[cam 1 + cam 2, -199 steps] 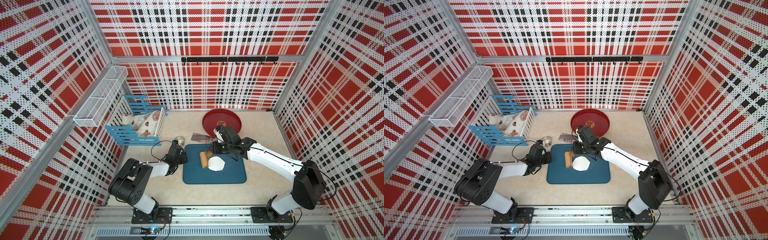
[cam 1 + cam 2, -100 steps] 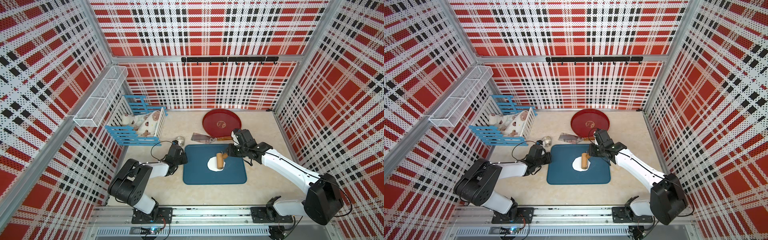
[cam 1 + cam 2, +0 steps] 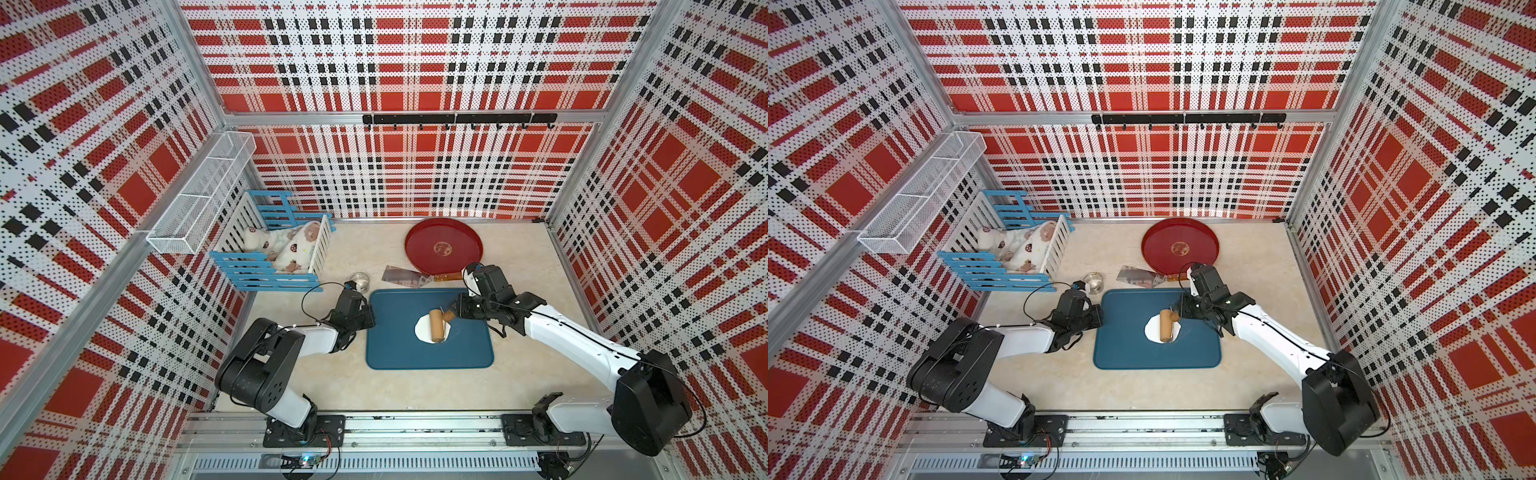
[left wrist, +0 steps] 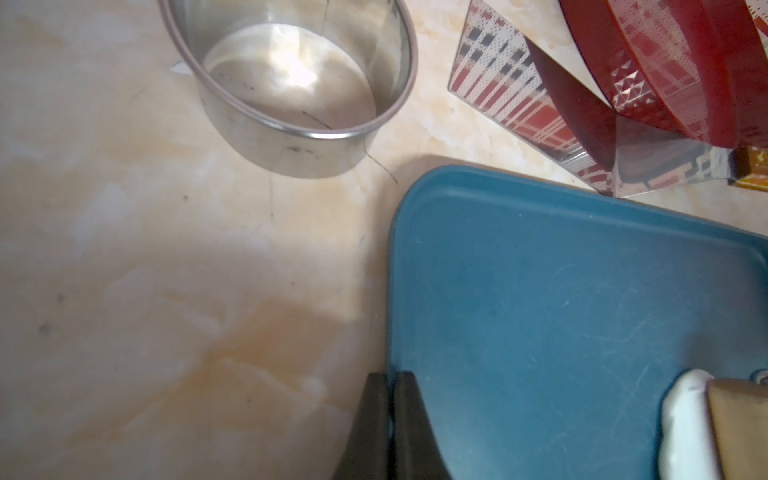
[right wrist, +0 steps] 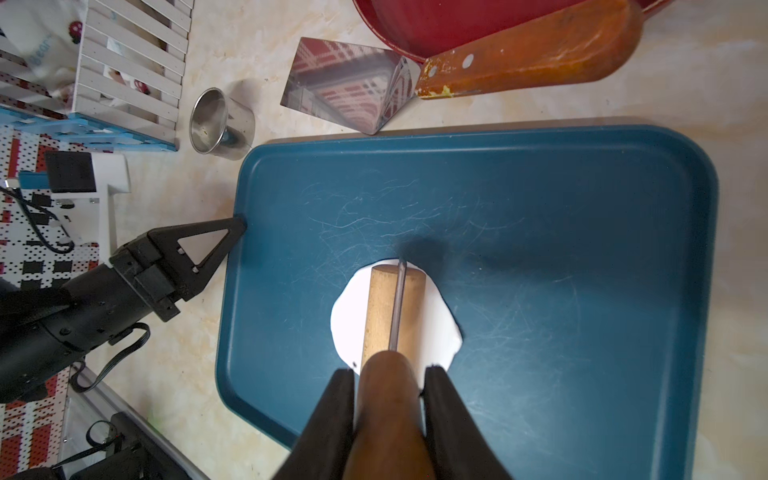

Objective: Roll out the dumpling wrappers from the dough
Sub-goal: Flatten out the dough on the work surface.

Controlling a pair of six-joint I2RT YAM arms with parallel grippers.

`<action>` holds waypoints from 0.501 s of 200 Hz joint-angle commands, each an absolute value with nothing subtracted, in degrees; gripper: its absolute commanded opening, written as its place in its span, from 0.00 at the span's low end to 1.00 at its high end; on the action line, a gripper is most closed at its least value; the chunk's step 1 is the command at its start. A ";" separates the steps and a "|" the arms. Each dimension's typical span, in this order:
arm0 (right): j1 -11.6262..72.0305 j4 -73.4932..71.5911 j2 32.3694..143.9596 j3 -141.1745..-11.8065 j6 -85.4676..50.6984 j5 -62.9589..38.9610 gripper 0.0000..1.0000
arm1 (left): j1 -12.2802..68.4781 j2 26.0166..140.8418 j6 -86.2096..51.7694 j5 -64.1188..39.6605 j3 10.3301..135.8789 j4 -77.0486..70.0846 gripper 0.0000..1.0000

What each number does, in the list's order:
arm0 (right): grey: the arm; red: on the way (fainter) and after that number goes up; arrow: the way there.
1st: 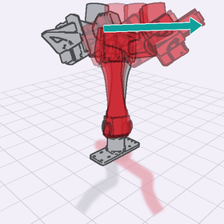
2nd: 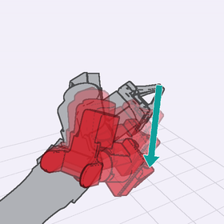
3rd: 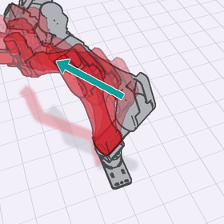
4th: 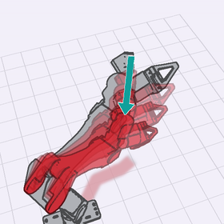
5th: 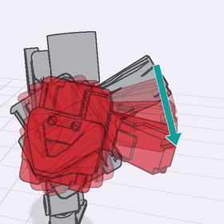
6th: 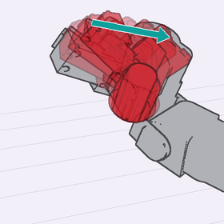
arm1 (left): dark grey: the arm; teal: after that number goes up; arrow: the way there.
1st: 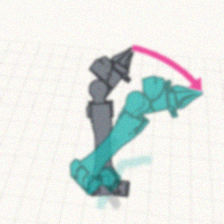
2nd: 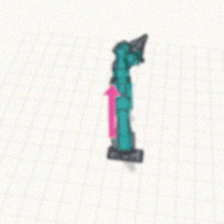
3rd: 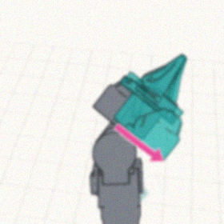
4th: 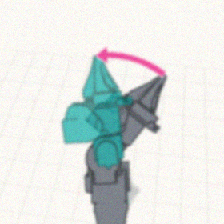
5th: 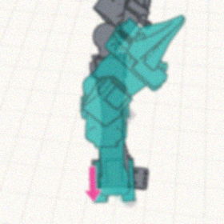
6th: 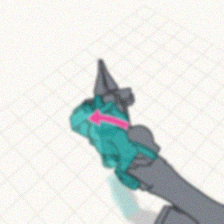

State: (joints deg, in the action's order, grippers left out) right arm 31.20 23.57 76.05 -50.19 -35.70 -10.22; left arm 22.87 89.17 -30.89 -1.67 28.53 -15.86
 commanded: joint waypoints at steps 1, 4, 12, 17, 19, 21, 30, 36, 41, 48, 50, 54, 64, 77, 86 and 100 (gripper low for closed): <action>31.46 29.53 81.17 -48.37 -35.63 -12.58 0.00 | 23.19 88.77 -31.20 -3.91 27.25 -13.71 0.00; 31.53 29.84 81.61 -48.46 -35.72 -12.71 0.00 | 23.20 88.75 -31.20 -3.95 27.25 -13.71 0.00; 31.63 30.38 82.65 -48.98 -36.01 -12.98 0.00 | 23.19 88.77 -31.26 -3.91 27.27 -13.71 0.00; 31.64 30.57 83.37 -49.11 -36.11 -13.23 0.00 | 23.20 88.69 -31.30 -3.89 27.29 -13.71 0.00; 31.68 30.58 83.57 -49.15 -36.12 -13.33 0.00 | 23.20 88.68 -31.29 -3.94 27.26 -13.71 0.00; 31.78 30.67 83.76 -49.22 -36.12 -13.40 0.00 | 23.20 88.68 -31.33 -3.91 27.25 -13.75 0.00; 31.89 30.94 84.59 -49.56 -36.12 -13.30 0.00 | 23.20 88.59 -31.29 -3.87 27.19 -13.66 0.00; 31.98 31.19 85.10 -49.79 -36.10 -13.11 0.00 | 23.20 88.51 -31.29 -3.86 27.11 -13.62 0.00; 32.15 31.36 85.52 -50.12 -36.09 -13.05 0.00 | 23.20 88.42 -31.29 -3.79 27.07 -13.62 0.00; 32.25 31.61 86.07 -50.26 -35.94 -13.05 0.00 | 23.20 88.29 -31.32 -3.73 27.02 -13.62 0.00; 32.32 31.65 86.18 -50.36 -35.95 -13.02 0.00 | 23.20 88.30 -31.30 -3.77 26.99 -13.62 0.00; 32.34 31.72 86.49 -50.44 -35.99 -12.97 0.00 | 23.27 88.26 -31.29 -3.76 27.01 -13.62 0.00; 32.60 31.99 87.11 -50.77 -36.12 -12.75 0.00 | 23.23 88.24 -31.29 -3.64 26.98 -13.62 0.00; 32.59 32.42 87.53 -51.13 -36.11 -12.46 0.00 | 23.20 88.11 -31.29 -3.58 26.98 -13.60 0.00; 32.56 32.39 87.39 -51.27 -36.29 -12.14 0.00 | 23.23 88.15 -31.29 -3.48 26.99 -13.54 0.00; 32.61 32.31 87.09 -51.53 -36.47 -12.07 0.00 | 23.20 88.20 -31.23 -3.47 27.11 -13.61 0.00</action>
